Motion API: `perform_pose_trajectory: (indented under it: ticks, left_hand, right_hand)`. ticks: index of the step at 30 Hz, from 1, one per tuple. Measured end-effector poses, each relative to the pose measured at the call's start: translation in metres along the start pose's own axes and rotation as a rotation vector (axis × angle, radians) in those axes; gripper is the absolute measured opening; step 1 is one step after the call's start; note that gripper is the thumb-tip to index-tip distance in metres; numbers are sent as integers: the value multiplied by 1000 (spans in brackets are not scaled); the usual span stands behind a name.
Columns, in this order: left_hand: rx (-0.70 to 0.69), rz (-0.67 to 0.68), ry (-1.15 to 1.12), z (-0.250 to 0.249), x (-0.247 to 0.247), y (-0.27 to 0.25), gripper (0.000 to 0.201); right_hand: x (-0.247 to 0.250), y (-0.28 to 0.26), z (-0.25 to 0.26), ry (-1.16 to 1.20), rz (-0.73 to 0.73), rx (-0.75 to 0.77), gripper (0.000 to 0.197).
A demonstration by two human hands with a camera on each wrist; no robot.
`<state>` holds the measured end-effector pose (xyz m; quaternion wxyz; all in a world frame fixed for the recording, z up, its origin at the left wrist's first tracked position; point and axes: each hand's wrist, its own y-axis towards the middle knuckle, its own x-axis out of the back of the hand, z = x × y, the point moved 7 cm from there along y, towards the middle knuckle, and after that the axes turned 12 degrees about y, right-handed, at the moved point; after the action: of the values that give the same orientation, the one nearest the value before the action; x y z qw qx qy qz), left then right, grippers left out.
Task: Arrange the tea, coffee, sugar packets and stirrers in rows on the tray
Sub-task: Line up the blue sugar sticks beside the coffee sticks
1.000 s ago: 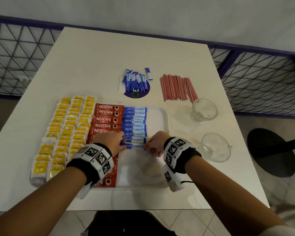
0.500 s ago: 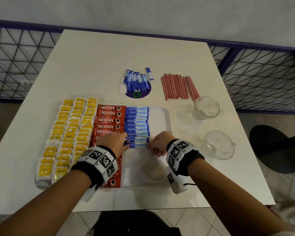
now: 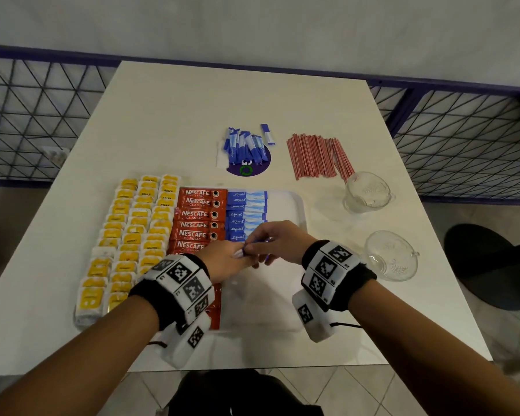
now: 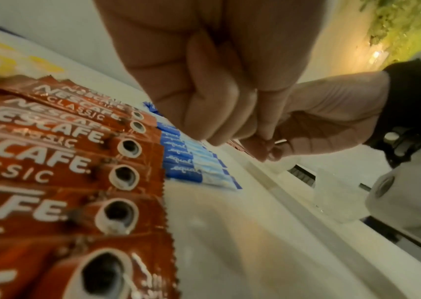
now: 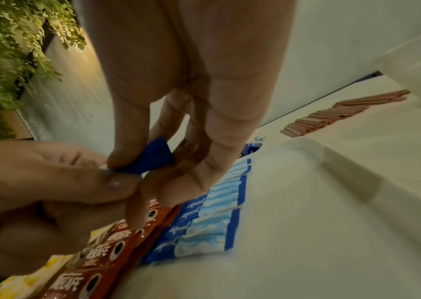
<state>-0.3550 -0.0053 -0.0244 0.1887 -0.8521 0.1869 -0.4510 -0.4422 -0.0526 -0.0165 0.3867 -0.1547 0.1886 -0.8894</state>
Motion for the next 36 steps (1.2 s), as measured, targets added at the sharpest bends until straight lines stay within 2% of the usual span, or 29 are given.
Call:
perform_pose_trajectory:
  ticks: [5,10,12,15,18,21,25,30,33,36]
  left_hand:
    - [85,3,-307,14,0,-7,23]
    - [85,-45,-404,22,5,-16,24]
    - [127,-75,-496,26,3,-18,24]
    - [143,-117,-588,29,2,-20,19]
    - [122,-132,-499,33,-3,-21,13]
    - [162,-167,-392,36,-7,-22,12]
    - [143,-265,-88,27,-4,-25,17]
    - [147,-229,149,23,-8,-22,29]
    - [190,-314,-17,24,-4,-24,29]
    - [252,-383,-470,35,-2,-22,31]
  right_hand:
    - [10,-1,-8,9,-30,-67,16]
    - [16,-7,-17,98,-24,-107,11]
    - [18,-9,-18,116,-40,-103,4]
    - [19,-10,-17,126,-52,-86,20]
    - [18,-11,-20,127,-37,-100,26]
    - [14,-11,-25,122,-2,-116,30]
    - [14,-12,-38,91,-28,-175,24]
    - [15,-11,-52,128,-80,-226,18]
    - [15,-13,-54,165,-79,-225,6]
    - [15,-15,-49,277,-79,-201,15]
